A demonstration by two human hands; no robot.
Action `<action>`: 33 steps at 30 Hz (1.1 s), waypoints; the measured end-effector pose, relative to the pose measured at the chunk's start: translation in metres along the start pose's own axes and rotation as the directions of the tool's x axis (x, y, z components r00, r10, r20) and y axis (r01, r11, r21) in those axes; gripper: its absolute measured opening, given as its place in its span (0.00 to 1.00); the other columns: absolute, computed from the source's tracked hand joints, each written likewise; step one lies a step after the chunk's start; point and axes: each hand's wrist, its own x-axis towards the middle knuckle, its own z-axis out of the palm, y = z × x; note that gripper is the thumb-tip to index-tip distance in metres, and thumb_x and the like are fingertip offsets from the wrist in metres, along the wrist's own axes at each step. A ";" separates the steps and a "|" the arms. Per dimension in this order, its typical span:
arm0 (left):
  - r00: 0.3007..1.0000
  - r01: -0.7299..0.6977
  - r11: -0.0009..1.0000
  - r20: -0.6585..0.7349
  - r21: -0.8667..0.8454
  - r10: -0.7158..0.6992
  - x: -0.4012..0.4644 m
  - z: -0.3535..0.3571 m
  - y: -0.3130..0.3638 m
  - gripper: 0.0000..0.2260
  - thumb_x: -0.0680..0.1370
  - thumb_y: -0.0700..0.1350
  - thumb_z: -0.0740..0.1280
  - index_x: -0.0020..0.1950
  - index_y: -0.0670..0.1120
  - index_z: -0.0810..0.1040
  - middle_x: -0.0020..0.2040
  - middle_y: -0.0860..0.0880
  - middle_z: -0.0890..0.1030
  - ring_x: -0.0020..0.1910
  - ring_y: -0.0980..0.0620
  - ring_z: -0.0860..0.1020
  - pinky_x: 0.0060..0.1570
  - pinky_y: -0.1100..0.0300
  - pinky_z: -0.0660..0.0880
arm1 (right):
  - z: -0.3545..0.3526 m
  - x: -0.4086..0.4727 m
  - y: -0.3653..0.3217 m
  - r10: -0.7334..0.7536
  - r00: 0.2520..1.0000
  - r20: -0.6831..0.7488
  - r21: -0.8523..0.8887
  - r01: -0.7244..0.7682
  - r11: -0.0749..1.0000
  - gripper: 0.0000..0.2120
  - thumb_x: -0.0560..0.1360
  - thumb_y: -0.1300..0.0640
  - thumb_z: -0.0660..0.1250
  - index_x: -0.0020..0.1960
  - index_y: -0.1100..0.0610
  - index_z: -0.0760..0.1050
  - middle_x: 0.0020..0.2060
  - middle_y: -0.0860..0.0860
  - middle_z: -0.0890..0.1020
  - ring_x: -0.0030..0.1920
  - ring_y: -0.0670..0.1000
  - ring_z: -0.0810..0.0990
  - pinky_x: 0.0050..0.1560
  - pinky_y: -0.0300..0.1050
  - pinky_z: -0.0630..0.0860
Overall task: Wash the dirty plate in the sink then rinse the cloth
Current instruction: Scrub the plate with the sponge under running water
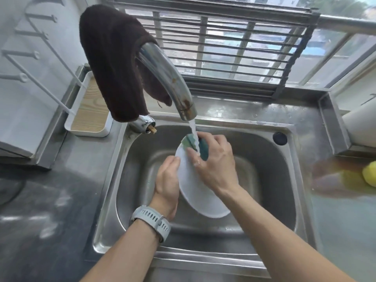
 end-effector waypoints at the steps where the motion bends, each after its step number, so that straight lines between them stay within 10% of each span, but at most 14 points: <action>1: 1.000 0.016 1.000 -0.018 -0.017 -0.017 0.001 -0.001 0.003 0.12 0.85 0.44 0.59 0.53 0.37 0.78 0.38 0.45 0.80 0.36 0.51 0.77 0.33 0.61 0.74 | 0.002 -0.012 -0.009 -0.054 0.999 0.000 -0.003 0.054 0.999 0.19 0.74 0.43 0.69 0.64 0.42 0.74 0.53 0.47 0.74 0.55 0.50 0.72 0.55 0.40 0.69; 8: 0.985 0.111 0.978 -0.113 -0.178 -0.133 0.009 -0.009 0.004 0.16 0.85 0.46 0.60 0.62 0.34 0.77 0.58 0.34 0.83 0.60 0.35 0.82 0.64 0.36 0.76 | -0.030 -0.099 0.008 -0.227 0.946 0.231 -0.072 0.249 0.966 0.26 0.69 0.50 0.72 0.66 0.40 0.70 0.62 0.44 0.67 0.59 0.47 0.70 0.60 0.38 0.72; 20: 0.971 -0.082 0.981 -0.208 0.176 0.119 0.005 -0.003 0.000 0.20 0.84 0.57 0.61 0.33 0.54 0.76 0.30 0.58 0.76 0.33 0.55 0.73 0.37 0.53 0.74 | -0.040 0.008 0.053 0.261 0.965 -0.034 0.084 -0.258 0.963 0.18 0.76 0.45 0.67 0.64 0.44 0.71 0.53 0.51 0.74 0.55 0.54 0.75 0.57 0.48 0.72; 29: 0.962 -0.055 0.961 -0.245 0.269 0.124 0.010 -0.005 -0.015 0.20 0.78 0.61 0.60 0.45 0.47 0.83 0.44 0.44 0.85 0.49 0.38 0.83 0.51 0.37 0.80 | 0.003 -0.026 -0.009 -0.192 0.980 0.052 -0.072 0.195 0.978 0.22 0.73 0.43 0.68 0.66 0.46 0.73 0.55 0.49 0.75 0.56 0.52 0.72 0.59 0.46 0.71; 33: 0.940 -0.005 0.965 -0.328 0.262 0.094 0.004 -0.007 -0.008 0.20 0.83 0.55 0.60 0.36 0.45 0.76 0.36 0.48 0.80 0.37 0.46 0.77 0.40 0.49 0.76 | -0.011 -0.055 0.021 -0.188 0.974 0.128 -0.034 0.194 0.980 0.22 0.75 0.40 0.68 0.67 0.44 0.70 0.58 0.45 0.73 0.58 0.49 0.72 0.59 0.41 0.70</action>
